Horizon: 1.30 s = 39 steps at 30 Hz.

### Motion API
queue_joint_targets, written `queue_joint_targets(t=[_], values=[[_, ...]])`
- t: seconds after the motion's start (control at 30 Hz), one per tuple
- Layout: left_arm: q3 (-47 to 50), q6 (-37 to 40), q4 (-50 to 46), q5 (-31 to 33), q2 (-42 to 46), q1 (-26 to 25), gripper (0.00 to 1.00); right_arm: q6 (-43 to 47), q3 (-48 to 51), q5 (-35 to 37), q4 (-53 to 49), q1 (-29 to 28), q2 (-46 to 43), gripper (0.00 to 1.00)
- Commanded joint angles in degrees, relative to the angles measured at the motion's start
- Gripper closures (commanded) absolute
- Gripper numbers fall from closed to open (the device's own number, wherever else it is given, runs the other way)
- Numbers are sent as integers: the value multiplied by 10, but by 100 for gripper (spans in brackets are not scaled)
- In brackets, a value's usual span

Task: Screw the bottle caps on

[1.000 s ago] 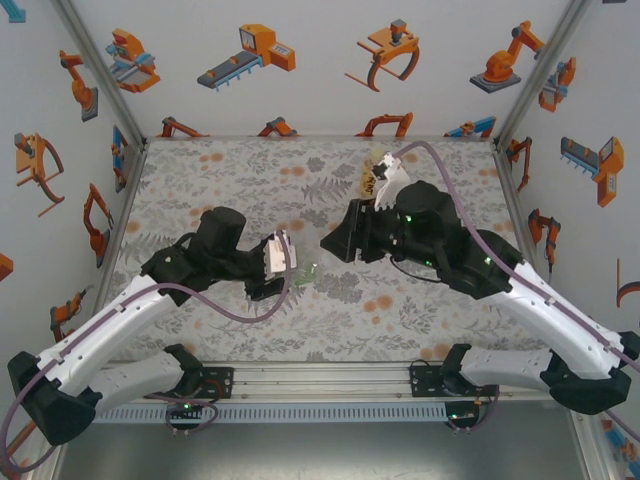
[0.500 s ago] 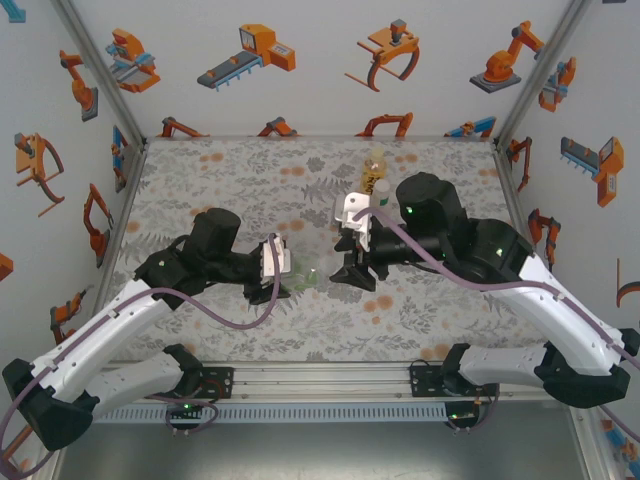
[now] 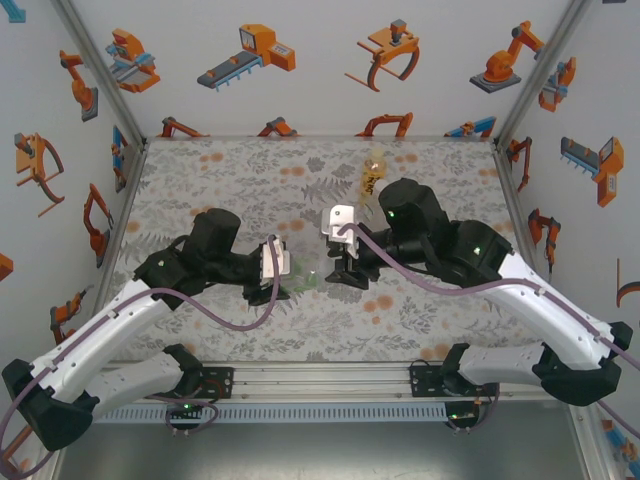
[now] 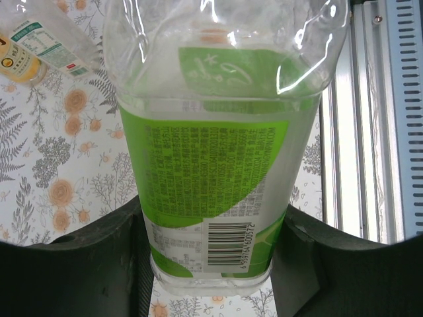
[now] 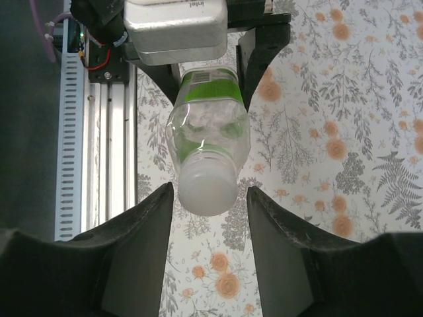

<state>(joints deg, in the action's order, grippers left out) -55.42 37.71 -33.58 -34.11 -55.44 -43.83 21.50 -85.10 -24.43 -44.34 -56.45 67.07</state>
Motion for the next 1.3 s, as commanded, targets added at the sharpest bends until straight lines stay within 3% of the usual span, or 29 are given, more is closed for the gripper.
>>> queue_joint_targets(t=[0.0, 0.17, 0.27, 0.43, 0.53, 0.7, 0.77, 0.87, 0.97, 1.13, 1.27], values=[[-21, 12, -7, -15, 7, 0, 100, 6, 4, 2, 34, -5, -4, 58], [-21, 14, -13, -5, 9, -1, 100, -14, 14, -9, 45, -9, -9, 70], [-24, 11, -11, 7, 7, -1, 100, -82, 33, 13, 75, -9, -16, 80], [-30, 10, 4, 44, 3, 0, 100, -389, 101, 135, 186, -10, -36, 100], [-28, 10, 25, 59, -6, 0, 100, -611, 117, 214, 187, -10, -33, 100], [-31, -5, 57, 70, -31, 0, 100, -972, 138, 307, 94, -10, -30, 100], [-32, -7, 65, 64, -38, -1, 100, -968, 154, 296, 134, -10, -30, 100], [-32, -4, 67, 51, -43, 0, 100, -927, 121, 305, 113, -10, -18, 99], [-28, 3, 67, 38, -43, -1, 100, -837, 106, 298, 131, -10, -20, 86], [-28, 5, 58, 32, -38, 0, 100, -628, 73, 273, 138, -10, -43, 49], [-27, 5, 54, 22, -32, 0, 100, -422, 61, 220, 141, -10, -67, 42]])
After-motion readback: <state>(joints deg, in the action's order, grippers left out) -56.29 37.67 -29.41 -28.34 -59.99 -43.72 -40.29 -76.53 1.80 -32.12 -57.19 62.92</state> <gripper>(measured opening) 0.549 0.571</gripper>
